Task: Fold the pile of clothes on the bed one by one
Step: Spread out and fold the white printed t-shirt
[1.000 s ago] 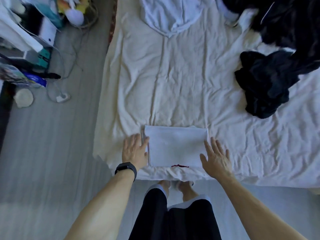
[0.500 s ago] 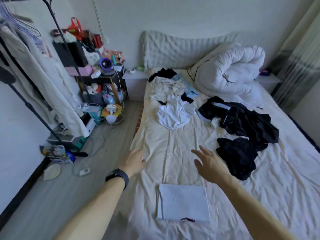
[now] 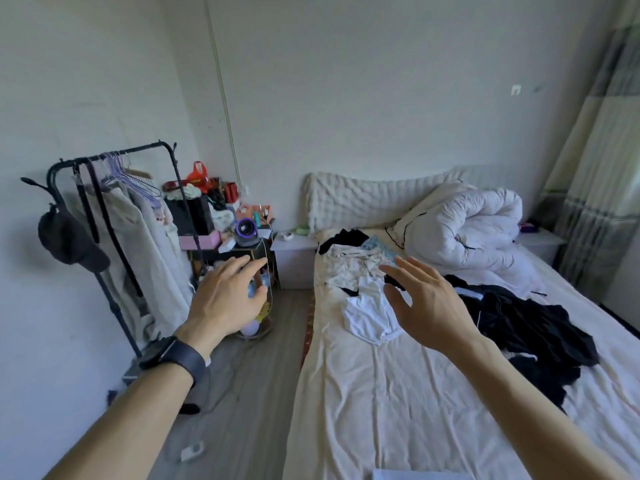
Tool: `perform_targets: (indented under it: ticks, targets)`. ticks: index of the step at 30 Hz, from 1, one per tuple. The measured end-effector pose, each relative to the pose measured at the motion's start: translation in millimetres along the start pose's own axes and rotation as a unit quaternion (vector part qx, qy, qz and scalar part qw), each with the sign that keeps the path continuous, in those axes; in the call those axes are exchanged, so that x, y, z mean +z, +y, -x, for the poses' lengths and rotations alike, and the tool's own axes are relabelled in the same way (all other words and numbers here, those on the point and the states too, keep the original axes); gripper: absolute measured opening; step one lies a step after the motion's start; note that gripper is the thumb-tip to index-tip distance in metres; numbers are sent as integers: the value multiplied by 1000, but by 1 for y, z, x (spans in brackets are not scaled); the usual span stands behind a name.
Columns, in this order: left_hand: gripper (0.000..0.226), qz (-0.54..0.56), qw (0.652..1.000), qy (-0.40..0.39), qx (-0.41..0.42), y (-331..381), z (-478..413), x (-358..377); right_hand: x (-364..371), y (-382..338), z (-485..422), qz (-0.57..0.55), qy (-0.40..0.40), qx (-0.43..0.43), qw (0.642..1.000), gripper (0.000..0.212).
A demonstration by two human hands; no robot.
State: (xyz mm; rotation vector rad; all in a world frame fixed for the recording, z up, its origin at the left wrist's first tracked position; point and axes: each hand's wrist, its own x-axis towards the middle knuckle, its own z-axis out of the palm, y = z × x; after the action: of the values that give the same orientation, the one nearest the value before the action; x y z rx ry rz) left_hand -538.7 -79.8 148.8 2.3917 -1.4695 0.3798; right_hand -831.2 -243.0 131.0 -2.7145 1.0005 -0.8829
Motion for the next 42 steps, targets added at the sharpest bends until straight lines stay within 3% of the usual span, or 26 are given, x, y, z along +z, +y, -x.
perform_targets:
  ticks: [6, 15, 22, 34, 42]
  targets:
    - [62, -22, 999, 13, 24, -82, -39, -18, 25, -62, -61, 28, 66, -10, 997, 51]
    - [58, -29, 995, -6, 97, -188, -120, 24, 119, -113, -105, 55, 129, 65, 988, 46]
    - [56, 2, 986, -74, 150, -221, -218, 126, 217, -100, -140, 66, 101, 136, 983, 41]
    - [51, 49, 959, -200, 193, -229, -431, 309, 397, -25, -289, 39, 62, 251, 965, 36]
    - [49, 75, 920, -315, 222, -241, -527, 453, 506, 33, -346, 20, -44, 368, 929, 32]
